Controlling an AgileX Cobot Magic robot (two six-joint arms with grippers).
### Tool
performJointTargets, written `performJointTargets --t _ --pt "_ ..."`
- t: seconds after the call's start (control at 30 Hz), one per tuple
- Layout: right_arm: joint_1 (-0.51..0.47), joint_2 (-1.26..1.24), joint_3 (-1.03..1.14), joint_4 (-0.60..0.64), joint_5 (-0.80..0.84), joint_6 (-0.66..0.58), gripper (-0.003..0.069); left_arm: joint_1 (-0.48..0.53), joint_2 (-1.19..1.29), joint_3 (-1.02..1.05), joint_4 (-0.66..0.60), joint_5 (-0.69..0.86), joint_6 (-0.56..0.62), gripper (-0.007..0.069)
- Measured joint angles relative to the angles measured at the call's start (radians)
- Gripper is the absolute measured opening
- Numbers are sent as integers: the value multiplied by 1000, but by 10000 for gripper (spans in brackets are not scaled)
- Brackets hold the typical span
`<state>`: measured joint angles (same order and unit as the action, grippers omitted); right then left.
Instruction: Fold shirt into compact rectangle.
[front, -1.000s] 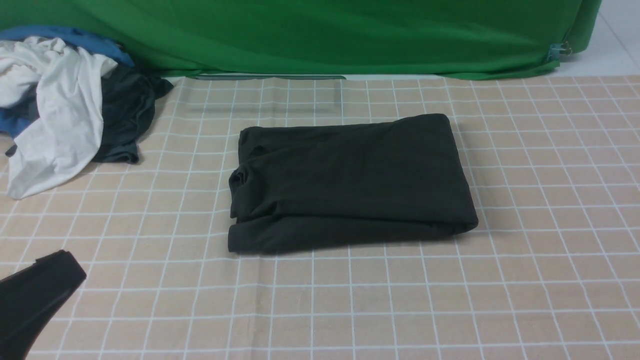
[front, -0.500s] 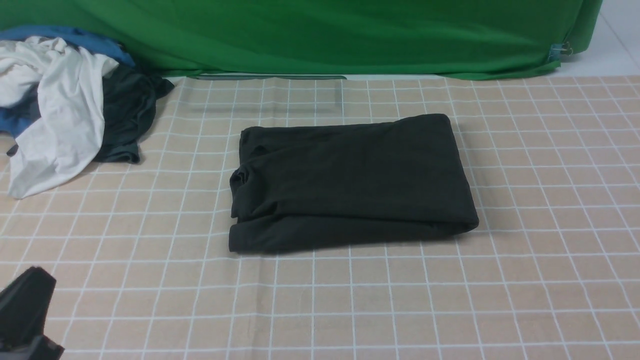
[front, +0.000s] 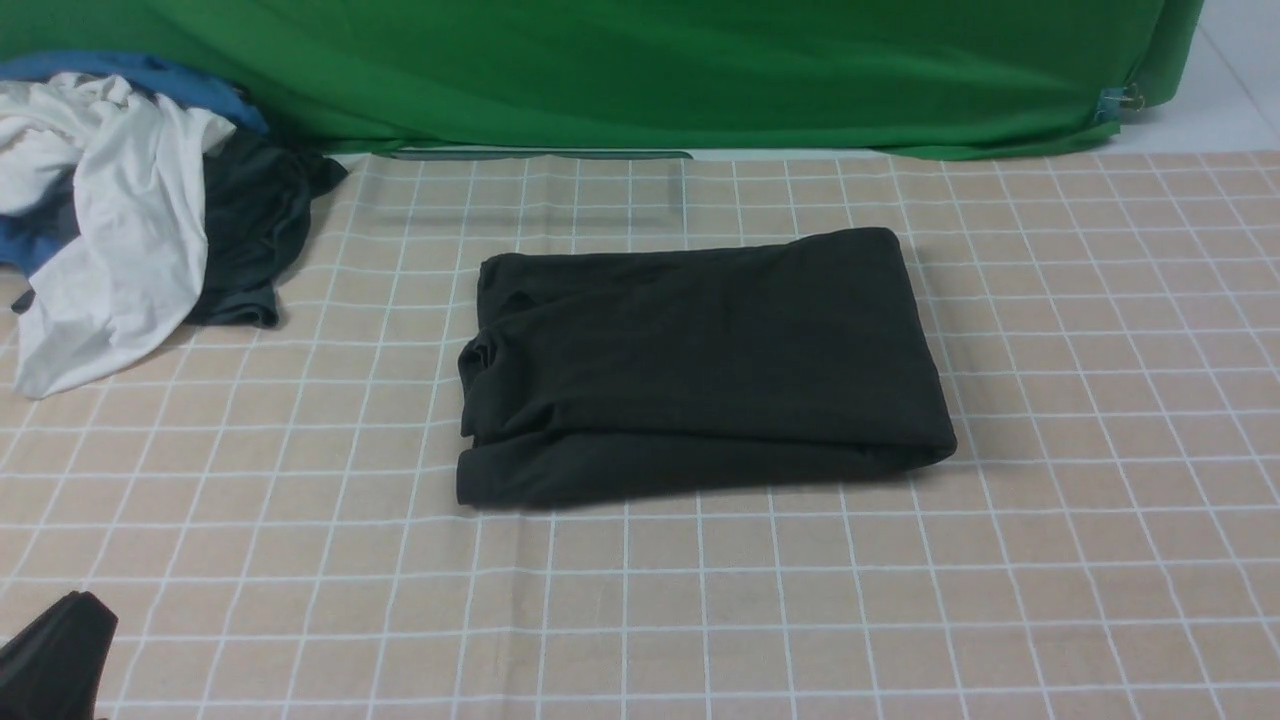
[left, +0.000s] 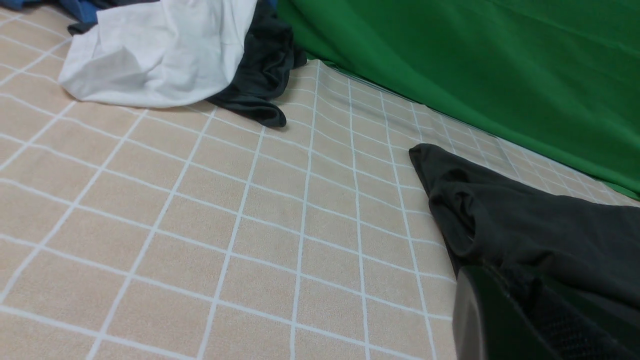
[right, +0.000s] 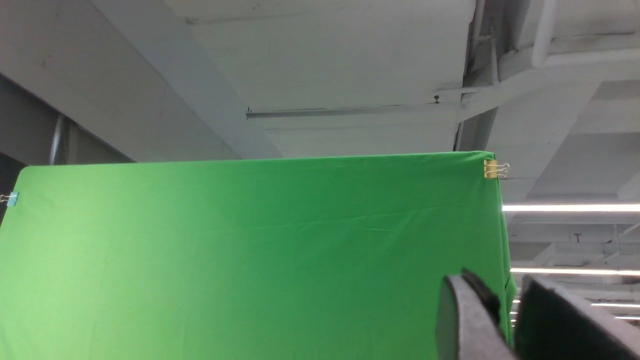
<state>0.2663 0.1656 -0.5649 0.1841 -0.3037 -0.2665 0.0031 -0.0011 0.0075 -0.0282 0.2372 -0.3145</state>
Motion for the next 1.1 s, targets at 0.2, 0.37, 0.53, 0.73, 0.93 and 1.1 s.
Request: performJointTargets --t 0.2,0.37,0.53,0.73,0.93,1.1 --pt "0 0 0 0 3 0 211 0 0 0 2 2 0 13" --pt "0 0 0 0 3 0 217 0 0 0 2 2 0 13" --pt "0 0 0 0 18 -22 217 0 0 0 2 2 0 13" --pt "-29 -8 42 0 289 -154 223 0 0 0 2 2 0 13" --pt "-185 -7 280 0 406 -179 235 0 0 0 2 2 0 13" --pt "-294 -6 542 -1 408 -149 237 0 0 0 2 2 0 13"
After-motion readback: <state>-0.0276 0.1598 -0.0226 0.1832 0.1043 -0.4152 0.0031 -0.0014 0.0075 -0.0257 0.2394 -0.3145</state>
